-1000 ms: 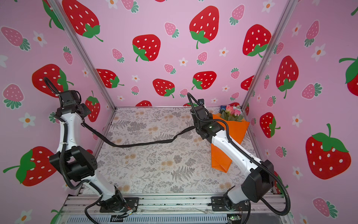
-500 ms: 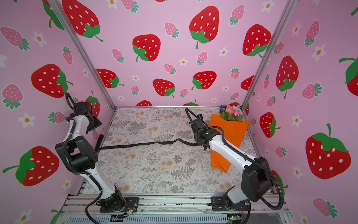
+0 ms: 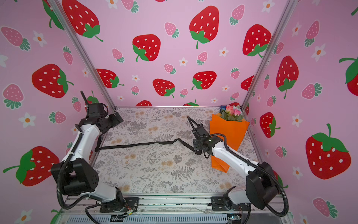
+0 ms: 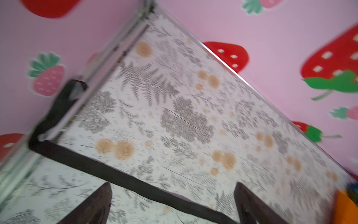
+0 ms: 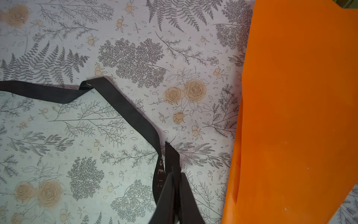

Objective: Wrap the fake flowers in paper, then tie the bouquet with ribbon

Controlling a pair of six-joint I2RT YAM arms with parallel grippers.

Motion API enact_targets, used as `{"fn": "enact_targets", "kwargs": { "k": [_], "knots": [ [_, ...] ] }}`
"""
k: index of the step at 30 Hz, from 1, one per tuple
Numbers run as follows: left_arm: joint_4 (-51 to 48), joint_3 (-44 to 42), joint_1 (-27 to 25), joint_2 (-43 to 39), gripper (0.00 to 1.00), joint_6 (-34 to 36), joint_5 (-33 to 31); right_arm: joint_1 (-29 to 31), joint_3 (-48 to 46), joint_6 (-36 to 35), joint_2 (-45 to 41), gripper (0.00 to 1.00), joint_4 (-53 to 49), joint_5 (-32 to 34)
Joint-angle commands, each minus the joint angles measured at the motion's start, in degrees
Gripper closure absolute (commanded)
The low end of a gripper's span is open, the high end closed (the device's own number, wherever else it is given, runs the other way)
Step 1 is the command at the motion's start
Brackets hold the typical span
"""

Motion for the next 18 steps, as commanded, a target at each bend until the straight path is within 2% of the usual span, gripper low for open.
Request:
{"fn": "enact_targets", "kwargs": {
  "k": [1, 7, 14, 16, 18],
  "knots": [
    [8.7, -5.7, -7.4, -2.1, 0.01, -5.2, 6.0, -0.2, -2.7, 2.8, -2.6, 0.89, -2.3, 1.0],
    [17.4, -10.0, -22.0, -0.4, 0.02, -11.1, 5.1, -2.0, -9.0, 4.0, -5.3, 0.86, -0.3, -0.4],
    [18.3, -2.8, -34.3, 9.3, 0.06, -12.1, 4.4, -3.3, -13.4, 4.8, -7.8, 0.83, 2.1, -2.8],
    [18.9, -0.7, -36.7, 11.7, 0.07, -12.6, 4.7, -3.5, -14.0, 5.2, -8.9, 0.77, 1.9, -2.8],
    [19.1, 2.0, -39.0, 14.3, 0.08, -13.1, 5.0, -3.9, -14.4, 5.5, -10.5, 0.64, 1.4, -2.7]
  ]
}}
